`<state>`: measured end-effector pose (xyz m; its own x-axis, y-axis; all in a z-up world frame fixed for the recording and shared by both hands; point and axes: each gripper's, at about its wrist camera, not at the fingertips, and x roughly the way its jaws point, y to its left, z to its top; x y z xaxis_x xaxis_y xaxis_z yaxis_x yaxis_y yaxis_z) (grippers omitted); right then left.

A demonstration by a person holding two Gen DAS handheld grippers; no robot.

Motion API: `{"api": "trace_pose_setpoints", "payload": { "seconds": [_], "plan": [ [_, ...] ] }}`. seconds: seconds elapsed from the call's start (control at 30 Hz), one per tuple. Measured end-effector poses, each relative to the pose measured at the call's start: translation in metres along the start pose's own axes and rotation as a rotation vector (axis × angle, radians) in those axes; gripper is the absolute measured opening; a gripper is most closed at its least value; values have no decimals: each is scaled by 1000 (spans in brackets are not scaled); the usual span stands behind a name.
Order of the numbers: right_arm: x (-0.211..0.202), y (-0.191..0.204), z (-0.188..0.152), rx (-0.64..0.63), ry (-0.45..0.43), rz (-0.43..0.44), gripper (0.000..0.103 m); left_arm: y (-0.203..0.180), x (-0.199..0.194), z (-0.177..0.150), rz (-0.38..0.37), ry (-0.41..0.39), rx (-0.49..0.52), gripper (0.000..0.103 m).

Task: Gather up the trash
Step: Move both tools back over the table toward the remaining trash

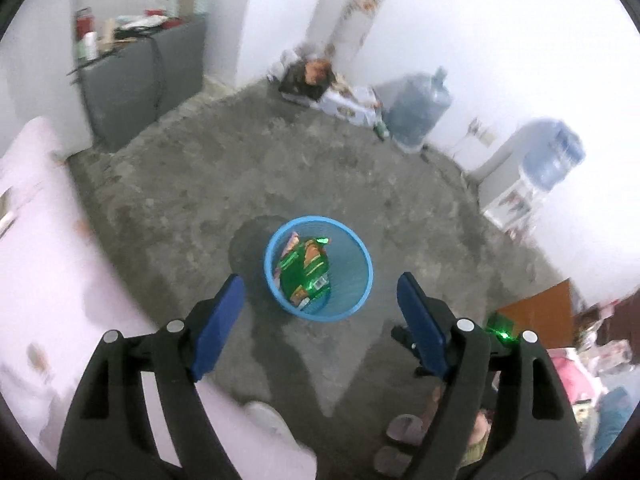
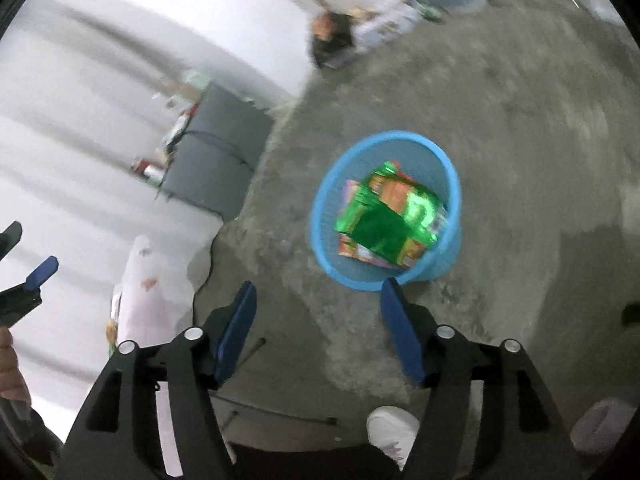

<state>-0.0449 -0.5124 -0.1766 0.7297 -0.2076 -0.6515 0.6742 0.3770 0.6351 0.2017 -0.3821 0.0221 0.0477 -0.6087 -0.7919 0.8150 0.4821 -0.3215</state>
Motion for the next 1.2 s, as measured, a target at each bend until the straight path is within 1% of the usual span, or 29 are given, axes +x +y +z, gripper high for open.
{"api": "trace_pose_setpoints", "payload": {
  "seconds": [0.07, 0.1, 0.17, 0.23, 0.27, 0.3, 0.37, 0.4, 0.43, 0.5, 0.57, 0.63, 0.7, 0.77, 0.83, 0.93, 1.07, 1.17, 1.2],
  "plan": [
    [-12, 29, -3, -74, -1, 32, 66, 23, -54, -19, -8, -73, -33, 78],
    [-16, 45, -6, -116, 9, 48, 67, 33, -74, -28, -5, -101, -43, 78],
    [-20, 72, -11, -179, 41, 73, 67, 61, -125, -52, 21, -163, -86, 79],
    [-22, 103, -20, -246, 88, 118, 67, 86, -162, -73, 42, -208, -143, 79],
    [-23, 115, -24, -268, 107, 138, 67, 99, -182, -87, 46, -235, -175, 80],
    [-24, 126, -30, -287, 129, 157, 67, 116, -208, -109, 57, -272, -217, 80],
    [-23, 149, -43, -323, 184, 203, 67, 135, -234, -135, 81, -317, -263, 81],
    [-22, 160, -51, -337, 220, 228, 67, 148, -252, -157, 99, -353, -295, 81],
    [-21, 167, -58, -345, 242, 244, 67, 154, -261, -168, 109, -368, -312, 81],
    [-16, 186, -77, -364, 321, 299, 67, 171, -276, -200, 136, -397, -358, 81],
    [-11, 201, -95, -383, 387, 333, 67, 182, -280, -229, 157, -408, -391, 81],
    [-3, 217, -118, -397, 474, 369, 67, 189, -279, -246, 170, -402, -396, 81],
    [5, 229, -140, -403, 549, 387, 67, 192, -272, -265, 170, -387, -379, 81],
    [13, 241, -158, -405, 613, 397, 67, 191, -262, -276, 175, -372, -350, 81],
    [21, 251, -176, -404, 669, 395, 67, 189, -255, -286, 199, -365, -314, 81],
    [33, 260, -187, -404, 702, 378, 67, 182, -236, -290, 242, -329, -241, 81],
    [44, 269, -197, -406, 721, 354, 64, 176, -214, -286, 294, -268, -124, 71],
    [50, 272, -200, -393, 732, 353, 61, 174, -201, -281, 301, -247, -77, 63],
    [52, 272, -201, -385, 737, 356, 60, 174, -196, -278, 312, -238, -52, 63]
  ]
}}
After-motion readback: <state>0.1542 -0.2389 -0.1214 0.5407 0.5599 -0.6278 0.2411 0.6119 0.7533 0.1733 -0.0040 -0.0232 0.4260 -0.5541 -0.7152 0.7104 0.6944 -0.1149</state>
